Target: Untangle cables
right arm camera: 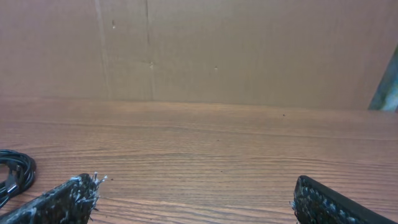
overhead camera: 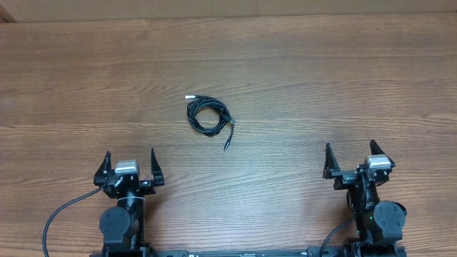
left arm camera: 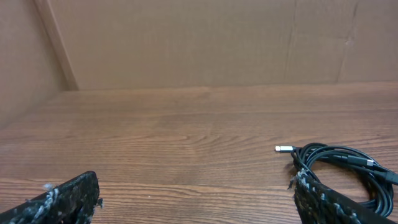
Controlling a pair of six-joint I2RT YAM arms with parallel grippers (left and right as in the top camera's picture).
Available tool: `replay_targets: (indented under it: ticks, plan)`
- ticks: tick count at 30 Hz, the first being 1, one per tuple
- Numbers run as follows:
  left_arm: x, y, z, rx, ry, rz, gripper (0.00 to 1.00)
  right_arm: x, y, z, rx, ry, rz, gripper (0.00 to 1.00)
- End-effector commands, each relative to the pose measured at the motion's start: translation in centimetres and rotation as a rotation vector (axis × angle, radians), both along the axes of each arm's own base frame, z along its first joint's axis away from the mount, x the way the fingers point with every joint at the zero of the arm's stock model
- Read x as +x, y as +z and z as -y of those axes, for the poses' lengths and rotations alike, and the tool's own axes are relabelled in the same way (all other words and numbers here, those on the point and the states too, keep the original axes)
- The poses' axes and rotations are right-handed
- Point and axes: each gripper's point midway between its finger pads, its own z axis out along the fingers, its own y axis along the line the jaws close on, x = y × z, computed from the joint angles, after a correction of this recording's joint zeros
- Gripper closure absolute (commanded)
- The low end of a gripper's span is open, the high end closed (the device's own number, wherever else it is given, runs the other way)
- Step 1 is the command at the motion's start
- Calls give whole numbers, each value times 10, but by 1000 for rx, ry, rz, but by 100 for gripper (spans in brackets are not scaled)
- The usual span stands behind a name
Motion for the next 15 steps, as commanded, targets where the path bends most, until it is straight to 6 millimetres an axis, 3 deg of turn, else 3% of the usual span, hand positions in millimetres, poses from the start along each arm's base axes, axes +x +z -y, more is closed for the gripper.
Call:
replay_targets:
  ticks: [1, 15]
  plan:
    - [0, -1, 0, 18, -3, 0, 1, 0, -1, -1, -4, 3, 8, 0]
    - [1, -1, 6, 7, -38, -1, 1, 0, -1, -1, -4, 3, 8, 0]
